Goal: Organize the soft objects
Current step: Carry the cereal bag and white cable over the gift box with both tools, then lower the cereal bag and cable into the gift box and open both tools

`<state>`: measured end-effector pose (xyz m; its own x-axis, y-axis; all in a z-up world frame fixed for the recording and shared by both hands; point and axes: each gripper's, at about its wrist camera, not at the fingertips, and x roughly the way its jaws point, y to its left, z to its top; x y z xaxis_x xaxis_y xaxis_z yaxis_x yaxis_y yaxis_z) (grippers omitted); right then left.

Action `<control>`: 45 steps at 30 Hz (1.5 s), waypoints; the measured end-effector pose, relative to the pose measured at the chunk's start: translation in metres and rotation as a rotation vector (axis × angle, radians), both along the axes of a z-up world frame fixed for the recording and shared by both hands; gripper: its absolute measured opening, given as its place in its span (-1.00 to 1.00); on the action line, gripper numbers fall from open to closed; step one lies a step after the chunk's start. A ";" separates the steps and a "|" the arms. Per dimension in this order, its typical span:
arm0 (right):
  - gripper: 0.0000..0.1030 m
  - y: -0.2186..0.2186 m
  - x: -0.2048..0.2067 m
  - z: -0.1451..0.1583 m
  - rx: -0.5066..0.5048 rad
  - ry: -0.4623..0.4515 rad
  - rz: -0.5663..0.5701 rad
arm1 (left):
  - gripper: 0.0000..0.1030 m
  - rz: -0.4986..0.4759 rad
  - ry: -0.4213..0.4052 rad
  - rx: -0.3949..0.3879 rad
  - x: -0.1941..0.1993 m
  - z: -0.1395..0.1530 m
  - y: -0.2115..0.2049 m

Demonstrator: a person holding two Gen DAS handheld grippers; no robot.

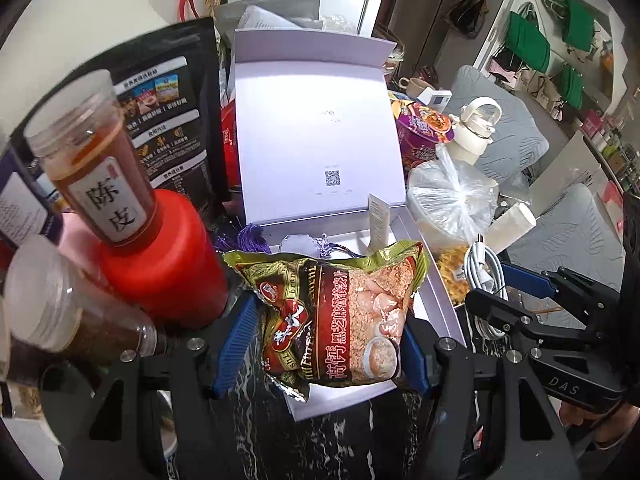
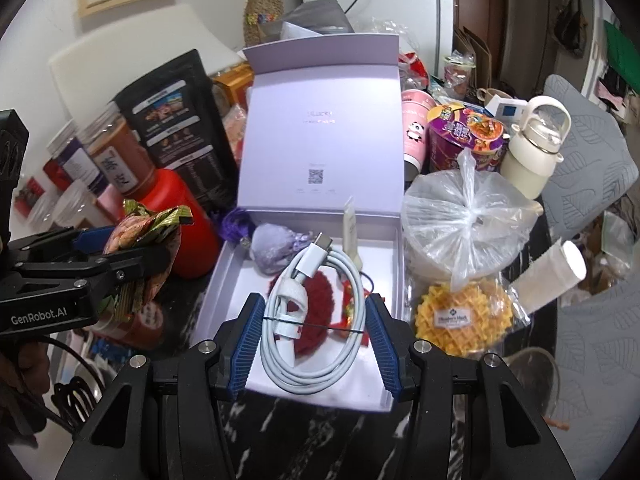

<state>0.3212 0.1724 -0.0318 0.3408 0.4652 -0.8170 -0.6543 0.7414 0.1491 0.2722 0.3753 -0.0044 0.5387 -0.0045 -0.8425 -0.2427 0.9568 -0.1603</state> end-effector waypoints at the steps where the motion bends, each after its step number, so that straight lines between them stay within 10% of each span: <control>1: -0.01 0.002 0.004 -0.003 -0.007 0.001 -0.004 | 0.26 0.000 0.004 -0.002 0.003 -0.003 0.001; 45: 0.00 0.028 0.055 -0.121 -0.140 0.147 -0.003 | 0.26 -0.035 0.236 -0.061 0.069 -0.134 -0.001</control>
